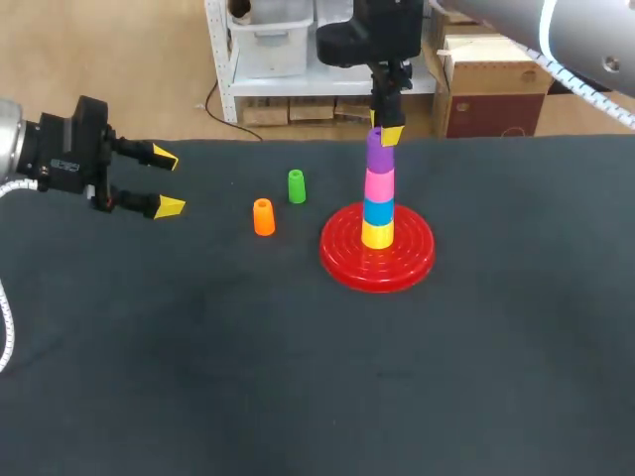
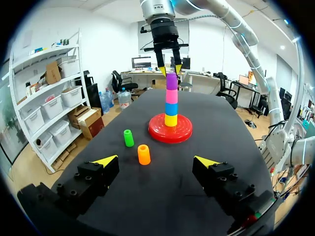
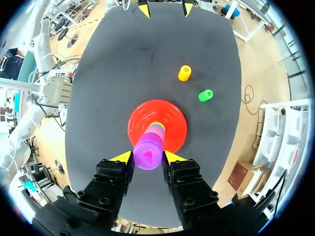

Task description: Pick up and stack the cylinders on the red base in this order: pink,purple,orange,green

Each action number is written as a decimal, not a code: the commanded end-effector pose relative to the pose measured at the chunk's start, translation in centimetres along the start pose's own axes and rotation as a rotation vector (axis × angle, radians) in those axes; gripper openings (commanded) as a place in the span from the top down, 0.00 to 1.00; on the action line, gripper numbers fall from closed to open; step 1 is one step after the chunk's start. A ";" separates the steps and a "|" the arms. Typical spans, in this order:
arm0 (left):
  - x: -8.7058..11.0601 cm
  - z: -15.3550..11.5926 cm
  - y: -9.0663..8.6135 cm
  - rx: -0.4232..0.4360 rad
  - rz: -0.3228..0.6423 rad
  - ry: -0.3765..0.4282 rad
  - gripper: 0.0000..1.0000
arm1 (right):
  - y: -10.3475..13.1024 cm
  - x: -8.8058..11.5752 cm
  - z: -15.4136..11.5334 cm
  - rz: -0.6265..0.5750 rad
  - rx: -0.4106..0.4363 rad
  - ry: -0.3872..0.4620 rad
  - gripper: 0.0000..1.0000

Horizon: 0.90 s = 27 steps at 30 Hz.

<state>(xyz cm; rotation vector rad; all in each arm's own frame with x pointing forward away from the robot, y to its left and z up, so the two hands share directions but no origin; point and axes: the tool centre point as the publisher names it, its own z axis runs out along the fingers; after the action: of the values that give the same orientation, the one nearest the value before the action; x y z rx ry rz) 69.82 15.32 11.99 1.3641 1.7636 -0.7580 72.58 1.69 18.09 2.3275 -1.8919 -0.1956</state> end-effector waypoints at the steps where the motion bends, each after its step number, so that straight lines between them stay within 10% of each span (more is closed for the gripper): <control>1: 0.2 0.0 -0.1 -0.003 0.003 -0.005 0.00 | 0.1 -0.3 0.1 -0.008 -0.027 0.011 1.00; 19: 0.2 0.0 -0.1 -0.003 0.003 -0.005 0.00 | 2.5 0.4 3.4 0.101 0.007 0.020 1.00; 20: 0.2 0.0 -0.1 -0.003 0.003 -0.005 0.00 | 2.4 0.3 3.0 0.097 0.020 0.021 0.73; 21: 0.2 0.0 -0.1 -0.003 0.003 -0.005 0.00 | 2.4 0.1 2.5 0.099 0.034 0.028 0.14; 22: 0.2 0.0 -0.1 -0.003 0.003 -0.005 0.00 | 2.4 -0.1 2.0 0.096 0.050 0.019 0.00; 27: 0.2 0.0 -0.1 -0.003 0.003 -0.005 0.00 | 1.9 -2.4 -0.2 0.047 0.077 0.024 0.00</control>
<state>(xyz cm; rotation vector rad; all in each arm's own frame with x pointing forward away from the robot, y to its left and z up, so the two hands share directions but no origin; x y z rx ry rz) 69.82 15.32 11.99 1.3640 1.7637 -0.7580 71.34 2.92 17.92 2.2577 -1.9457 -0.1895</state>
